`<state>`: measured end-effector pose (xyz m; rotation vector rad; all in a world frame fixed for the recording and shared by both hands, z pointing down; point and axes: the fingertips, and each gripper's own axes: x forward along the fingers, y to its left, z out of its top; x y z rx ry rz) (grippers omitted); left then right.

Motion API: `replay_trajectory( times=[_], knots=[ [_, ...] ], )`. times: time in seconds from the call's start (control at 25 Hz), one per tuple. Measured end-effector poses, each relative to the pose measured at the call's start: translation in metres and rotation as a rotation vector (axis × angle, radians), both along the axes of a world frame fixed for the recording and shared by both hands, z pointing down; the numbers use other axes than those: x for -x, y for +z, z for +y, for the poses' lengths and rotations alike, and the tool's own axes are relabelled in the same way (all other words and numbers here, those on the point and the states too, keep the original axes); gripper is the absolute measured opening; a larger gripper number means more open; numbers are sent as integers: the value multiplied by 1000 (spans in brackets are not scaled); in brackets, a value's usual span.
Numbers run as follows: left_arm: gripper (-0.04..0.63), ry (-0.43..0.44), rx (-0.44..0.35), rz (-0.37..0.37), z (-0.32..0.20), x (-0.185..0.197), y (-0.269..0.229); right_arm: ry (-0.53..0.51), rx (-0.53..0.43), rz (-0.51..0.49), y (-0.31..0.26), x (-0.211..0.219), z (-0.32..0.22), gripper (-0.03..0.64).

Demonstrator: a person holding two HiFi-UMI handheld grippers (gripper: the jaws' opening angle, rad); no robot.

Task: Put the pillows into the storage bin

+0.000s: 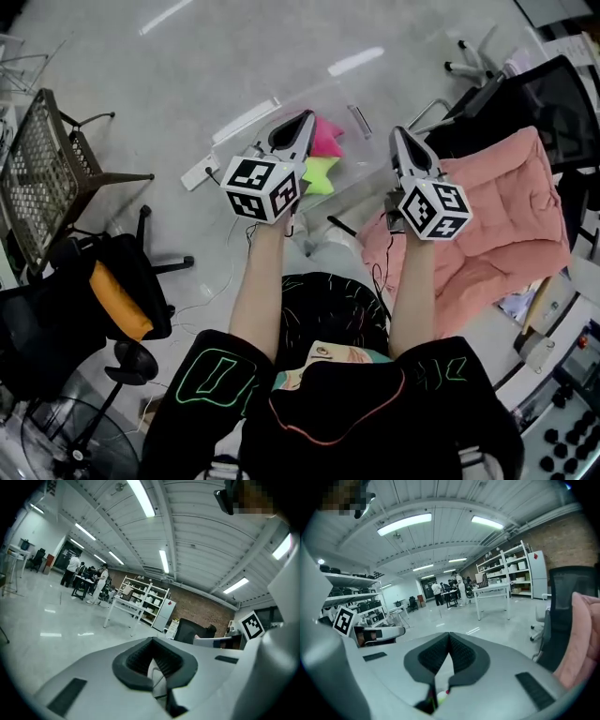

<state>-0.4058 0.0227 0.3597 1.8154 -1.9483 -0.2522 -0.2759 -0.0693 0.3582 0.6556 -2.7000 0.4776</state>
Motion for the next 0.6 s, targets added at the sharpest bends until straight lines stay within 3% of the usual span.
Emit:
replay_trajectory(
  times=[0.6],
  knots=[
    [-6, 68, -128, -238, -61, -84, -132, 197, -242, -154, -136, -108, -50, 3]
  ],
)
